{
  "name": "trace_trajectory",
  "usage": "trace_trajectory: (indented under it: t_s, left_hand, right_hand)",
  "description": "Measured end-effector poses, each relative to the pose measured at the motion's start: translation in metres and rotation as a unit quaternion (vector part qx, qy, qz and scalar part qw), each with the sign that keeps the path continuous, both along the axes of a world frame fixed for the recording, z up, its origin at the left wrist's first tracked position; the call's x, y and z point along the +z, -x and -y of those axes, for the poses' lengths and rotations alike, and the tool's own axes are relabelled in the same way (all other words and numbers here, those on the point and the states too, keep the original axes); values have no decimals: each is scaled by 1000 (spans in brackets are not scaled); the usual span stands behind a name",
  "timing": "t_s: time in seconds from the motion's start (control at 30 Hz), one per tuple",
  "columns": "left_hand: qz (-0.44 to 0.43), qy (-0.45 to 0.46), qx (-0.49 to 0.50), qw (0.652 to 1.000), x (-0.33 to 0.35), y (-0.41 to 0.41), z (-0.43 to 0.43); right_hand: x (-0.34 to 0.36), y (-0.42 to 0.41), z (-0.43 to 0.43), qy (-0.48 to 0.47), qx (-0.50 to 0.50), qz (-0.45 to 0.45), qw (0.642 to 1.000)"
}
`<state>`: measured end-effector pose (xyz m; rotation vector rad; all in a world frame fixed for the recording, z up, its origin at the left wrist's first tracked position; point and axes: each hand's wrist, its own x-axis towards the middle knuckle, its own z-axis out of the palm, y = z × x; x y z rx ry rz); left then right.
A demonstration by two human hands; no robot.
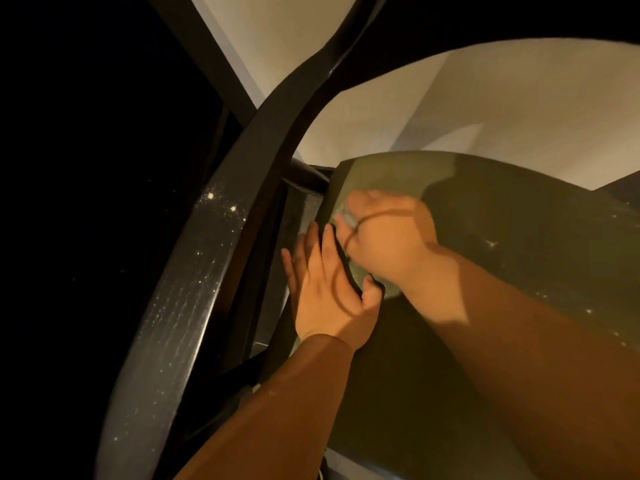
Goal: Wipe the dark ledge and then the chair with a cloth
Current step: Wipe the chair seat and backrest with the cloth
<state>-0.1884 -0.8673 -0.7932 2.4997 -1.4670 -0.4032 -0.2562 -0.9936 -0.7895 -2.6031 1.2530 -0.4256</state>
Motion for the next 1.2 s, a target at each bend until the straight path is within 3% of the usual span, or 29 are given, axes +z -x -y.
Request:
trace_trajectory:
  t_s: [0.13, 0.33, 0.47, 0.57, 0.67, 0.8, 0.97, 1.03, 1.1, 1.2]
  left_hand:
    - [-14, -7, 4, 1000, -2, -1, 2]
    - [-33, -16, 12, 999, -5, -1, 1]
    - [-37, -19, 7, 999, -6, -2, 0]
    - [-34, -23, 6, 999, -7, -2, 0]
    - [-30, -34, 4, 999, -9, -2, 1]
    - [-34, -38, 3, 999, -7, -2, 0]
    - [-22, -39, 4, 999, -8, -3, -1]
    - [-18, -31, 4, 999, -8, -3, -1]
    - [-24, -30, 8, 999, -9, -2, 0]
    - [-33, -34, 12, 999, -8, -2, 0]
  right_hand:
    - [4, 1, 21, -5, 88, 0, 996]
    - [10, -26, 61, 15, -64, -34, 997]
    - [13, -21, 27, -37, 60, -40, 997]
    - [8, -10, 29, -10, 134, -32, 990]
    - [12, -12, 64, -7, 71, -70, 995]
    - [16, -10, 89, -42, -90, -42, 994]
    - [13, 13, 29, -58, -5, -15, 998]
    - [15, 32, 36, -64, -8, -44, 997]
    - [12, 49, 57, -60, -77, -85, 992]
    - [12, 61, 77, -32, -207, -59, 976]
